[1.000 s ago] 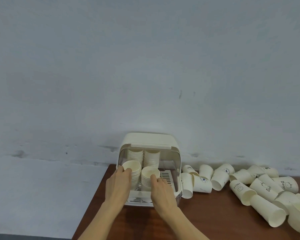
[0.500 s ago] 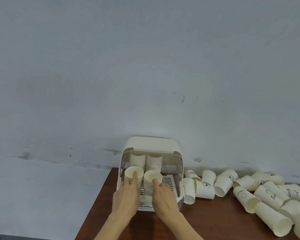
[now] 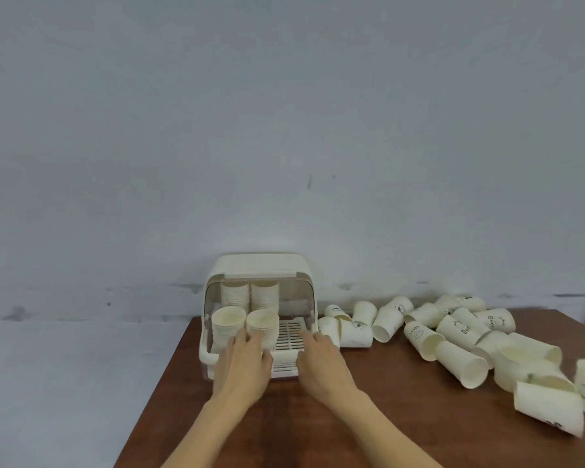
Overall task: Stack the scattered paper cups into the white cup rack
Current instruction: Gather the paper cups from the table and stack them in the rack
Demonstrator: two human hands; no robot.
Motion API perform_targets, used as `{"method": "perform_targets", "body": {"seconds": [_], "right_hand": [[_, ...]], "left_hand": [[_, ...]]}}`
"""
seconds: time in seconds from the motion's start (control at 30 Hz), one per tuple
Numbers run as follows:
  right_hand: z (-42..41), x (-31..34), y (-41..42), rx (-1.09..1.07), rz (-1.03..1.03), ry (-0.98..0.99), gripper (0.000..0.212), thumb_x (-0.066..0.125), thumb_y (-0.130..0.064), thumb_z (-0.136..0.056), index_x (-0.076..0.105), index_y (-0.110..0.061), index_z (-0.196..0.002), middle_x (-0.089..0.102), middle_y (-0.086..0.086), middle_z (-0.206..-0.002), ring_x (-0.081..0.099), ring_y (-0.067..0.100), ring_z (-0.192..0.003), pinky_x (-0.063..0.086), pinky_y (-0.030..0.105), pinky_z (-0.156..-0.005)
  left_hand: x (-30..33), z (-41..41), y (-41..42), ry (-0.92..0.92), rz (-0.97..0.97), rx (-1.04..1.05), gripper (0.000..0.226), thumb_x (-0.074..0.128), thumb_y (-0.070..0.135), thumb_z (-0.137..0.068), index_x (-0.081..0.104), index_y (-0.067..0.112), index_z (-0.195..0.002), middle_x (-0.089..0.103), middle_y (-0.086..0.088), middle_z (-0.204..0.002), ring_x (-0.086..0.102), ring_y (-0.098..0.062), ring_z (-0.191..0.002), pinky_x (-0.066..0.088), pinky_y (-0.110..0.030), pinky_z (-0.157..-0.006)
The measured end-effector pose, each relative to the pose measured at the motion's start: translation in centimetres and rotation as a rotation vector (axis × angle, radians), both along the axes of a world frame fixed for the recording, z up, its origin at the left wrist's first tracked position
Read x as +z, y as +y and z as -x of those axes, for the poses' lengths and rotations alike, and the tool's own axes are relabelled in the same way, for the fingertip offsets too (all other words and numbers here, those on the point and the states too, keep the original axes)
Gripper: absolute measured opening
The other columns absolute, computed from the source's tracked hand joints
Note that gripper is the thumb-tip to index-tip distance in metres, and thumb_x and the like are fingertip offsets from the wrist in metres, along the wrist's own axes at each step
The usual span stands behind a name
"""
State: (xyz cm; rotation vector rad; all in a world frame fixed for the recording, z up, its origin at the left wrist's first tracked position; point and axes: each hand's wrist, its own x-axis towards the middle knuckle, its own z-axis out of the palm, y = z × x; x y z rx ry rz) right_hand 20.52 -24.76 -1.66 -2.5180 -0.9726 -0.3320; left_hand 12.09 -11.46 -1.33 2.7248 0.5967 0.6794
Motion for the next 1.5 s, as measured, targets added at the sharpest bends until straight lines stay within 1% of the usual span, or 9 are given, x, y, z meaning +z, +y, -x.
{"method": "perform_targets", "body": {"seconds": [0.1, 0.27, 0.53, 0.7, 0.87, 1.13, 1.37, 1.43, 1.5], "right_hand": [[0.4, 0.0, -2.7, -0.041, 0.0, -0.022, 0.038, 0.038, -0.013, -0.09, 0.048, -0.009, -0.126, 0.053, 0.008, -0.117, 0.049, 0.027, -0.104, 0.039, 0.036, -0.084], [0.9, -0.4, -7.2, -0.117, -0.017, 0.026, 0.035, 0.039, -0.017, -0.094, 0.046, -0.012, -0.128, 0.053, 0.009, -0.121, 0.048, 0.03, -0.111, 0.038, 0.041, -0.089], [-0.2, -1.0, -12.3, -0.148, -0.009, 0.025, 0.032, 0.039, -0.019, -0.095, 0.047, -0.012, -0.125, 0.053, 0.008, -0.118, 0.048, 0.029, -0.109, 0.038, 0.04, -0.087], [-0.7, -0.7, -15.2, -0.152, -0.004, 0.023, 0.034, 0.039, -0.02, -0.096, 0.045, -0.011, -0.129, 0.052, 0.01, -0.121, 0.048, 0.03, -0.111, 0.037, 0.041, -0.088], [-1.1, -0.4, -18.4, -0.163, 0.031, 0.02, 0.033, 0.038, -0.022, -0.097, 0.044, -0.011, -0.128, 0.051, 0.011, -0.121, 0.047, 0.031, -0.112, 0.036, 0.041, -0.086], [-3.4, 0.1, -24.9, -0.232, 0.034, 0.045, 0.033, 0.041, -0.019, -0.094, 0.047, -0.01, -0.125, 0.054, 0.011, -0.117, 0.051, 0.032, -0.109, 0.04, 0.041, -0.088], [-6.3, 0.1, -31.7, -0.362, 0.038, 0.048, 0.038, 0.041, -0.013, -0.091, 0.046, -0.01, -0.129, 0.052, 0.011, -0.128, 0.052, 0.032, -0.11, 0.041, 0.041, -0.086], [-7.3, 0.2, -33.8, -0.393, 0.05, 0.059, 0.038, 0.041, -0.013, -0.09, 0.045, -0.009, -0.128, 0.054, 0.012, -0.122, 0.053, 0.032, -0.108, 0.041, 0.04, -0.085], [-8.5, 0.2, -35.9, -0.443, 0.086, 0.049, 0.028, 0.041, -0.012, -0.089, 0.049, -0.008, -0.116, 0.057, 0.011, -0.11, 0.055, 0.032, -0.103, 0.038, 0.037, -0.079]], "left_hand": [[-0.2, 0.2, -2.5, -0.012, -0.014, -0.05, 0.039, 0.046, 0.034, -0.094, 0.051, 0.02, -0.13, 0.053, -0.004, -0.125, 0.052, -0.024, -0.113, 0.045, -0.038, -0.091], [-0.8, -0.3, -7.1, -0.039, -0.01, -0.127, 0.036, 0.048, 0.034, -0.094, 0.056, 0.02, -0.126, 0.054, -0.003, -0.118, 0.054, -0.024, -0.111, 0.045, -0.038, -0.09], [-0.6, -2.3, -13.4, -0.05, 0.013, -0.165, 0.036, 0.048, 0.034, -0.093, 0.056, 0.022, -0.126, 0.055, -0.002, -0.113, 0.053, -0.023, -0.109, 0.044, -0.038, -0.09], [-0.1, -3.5, -17.3, -0.05, 0.028, -0.179, 0.038, 0.049, 0.032, -0.093, 0.055, 0.02, -0.129, 0.055, -0.004, -0.122, 0.051, -0.024, -0.115, 0.043, -0.039, -0.095], [0.2, -4.2, -21.1, -0.02, 0.037, -0.241, 0.036, 0.045, 0.03, -0.095, 0.052, 0.021, -0.13, 0.053, -0.004, -0.122, 0.053, -0.025, -0.11, 0.044, -0.038, -0.089], [0.3, -6.9, -27.3, -0.006, 0.035, -0.315, 0.035, 0.041, 0.03, -0.096, 0.049, 0.022, -0.13, 0.05, -0.002, -0.124, 0.049, -0.022, -0.115, 0.041, -0.036, -0.092], [-0.2, -10.1, -32.5, 0.029, 0.046, -0.38, 0.032, 0.041, 0.028, -0.096, 0.051, 0.021, -0.125, 0.051, -0.002, -0.119, 0.05, -0.023, -0.108, 0.043, -0.037, -0.087], [-0.4, -11.0, -34.0, 0.038, 0.063, -0.398, 0.033, 0.041, 0.027, -0.095, 0.052, 0.02, -0.126, 0.052, -0.002, -0.121, 0.05, -0.024, -0.109, 0.044, -0.039, -0.088], [-0.7, -12.0, -35.5, 0.047, 0.087, -0.419, 0.035, 0.041, 0.027, -0.095, 0.05, 0.019, -0.128, 0.052, -0.003, -0.121, 0.051, -0.024, -0.11, 0.045, -0.039, -0.089]]}}
